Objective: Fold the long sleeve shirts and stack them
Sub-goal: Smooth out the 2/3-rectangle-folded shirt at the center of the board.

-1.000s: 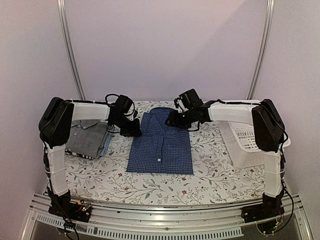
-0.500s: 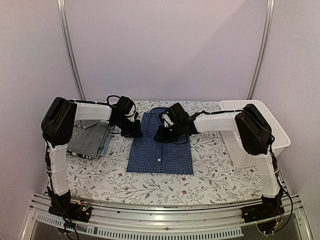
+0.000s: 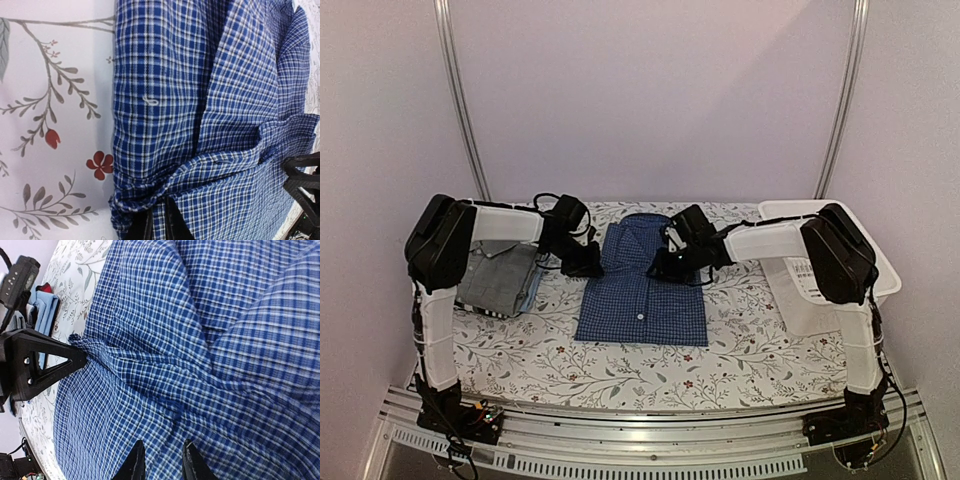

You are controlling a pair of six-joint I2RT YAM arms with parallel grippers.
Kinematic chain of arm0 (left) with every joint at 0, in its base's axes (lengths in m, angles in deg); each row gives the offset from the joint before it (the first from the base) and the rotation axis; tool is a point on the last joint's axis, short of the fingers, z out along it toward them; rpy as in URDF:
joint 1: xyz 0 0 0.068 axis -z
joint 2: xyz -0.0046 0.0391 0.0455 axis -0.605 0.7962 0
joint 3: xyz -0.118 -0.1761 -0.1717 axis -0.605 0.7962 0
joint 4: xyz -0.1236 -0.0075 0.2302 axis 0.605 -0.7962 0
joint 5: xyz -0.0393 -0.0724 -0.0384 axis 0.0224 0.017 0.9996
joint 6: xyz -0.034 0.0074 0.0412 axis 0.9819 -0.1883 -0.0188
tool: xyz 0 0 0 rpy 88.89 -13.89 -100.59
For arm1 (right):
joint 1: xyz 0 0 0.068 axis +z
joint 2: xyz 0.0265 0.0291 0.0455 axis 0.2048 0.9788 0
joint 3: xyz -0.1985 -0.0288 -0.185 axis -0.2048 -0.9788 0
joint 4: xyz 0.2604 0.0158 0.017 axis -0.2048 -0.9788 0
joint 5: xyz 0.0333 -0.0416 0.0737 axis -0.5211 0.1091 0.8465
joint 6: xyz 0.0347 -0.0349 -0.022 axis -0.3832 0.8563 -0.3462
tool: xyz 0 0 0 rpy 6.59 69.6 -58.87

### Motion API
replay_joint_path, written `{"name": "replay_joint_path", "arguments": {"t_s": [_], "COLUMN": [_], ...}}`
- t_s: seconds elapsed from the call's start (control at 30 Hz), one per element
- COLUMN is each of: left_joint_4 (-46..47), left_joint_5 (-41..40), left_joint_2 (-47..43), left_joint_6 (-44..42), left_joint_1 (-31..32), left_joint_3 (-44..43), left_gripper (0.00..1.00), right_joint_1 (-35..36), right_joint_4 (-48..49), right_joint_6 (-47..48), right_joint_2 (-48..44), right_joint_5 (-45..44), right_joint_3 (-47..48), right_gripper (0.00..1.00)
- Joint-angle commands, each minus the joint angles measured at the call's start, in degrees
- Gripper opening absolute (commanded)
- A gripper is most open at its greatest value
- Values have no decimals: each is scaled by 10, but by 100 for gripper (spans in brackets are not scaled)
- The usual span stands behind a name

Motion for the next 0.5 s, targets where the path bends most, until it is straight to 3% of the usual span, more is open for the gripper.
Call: {"name": "replay_joint_path", "arguments": {"t_s": [0.0,0.47], "left_joint_4": [2,7], "left_joint_5": [1,-2], "left_joint_2": [8,11], "left_joint_6": [-9,-7], "left_joint_1": [-8,-10], "left_joint_3": [-6,1], "left_gripper": [10,10], "right_joint_1": [-24,-77], "right_joint_4": [-7,-2], "right_joint_6": [1,6], "right_joint_2": [-82,-62], "right_joint_5": [-38,-51], "right_joint_3": [-46,-105], "right_gripper": [24,16]}}
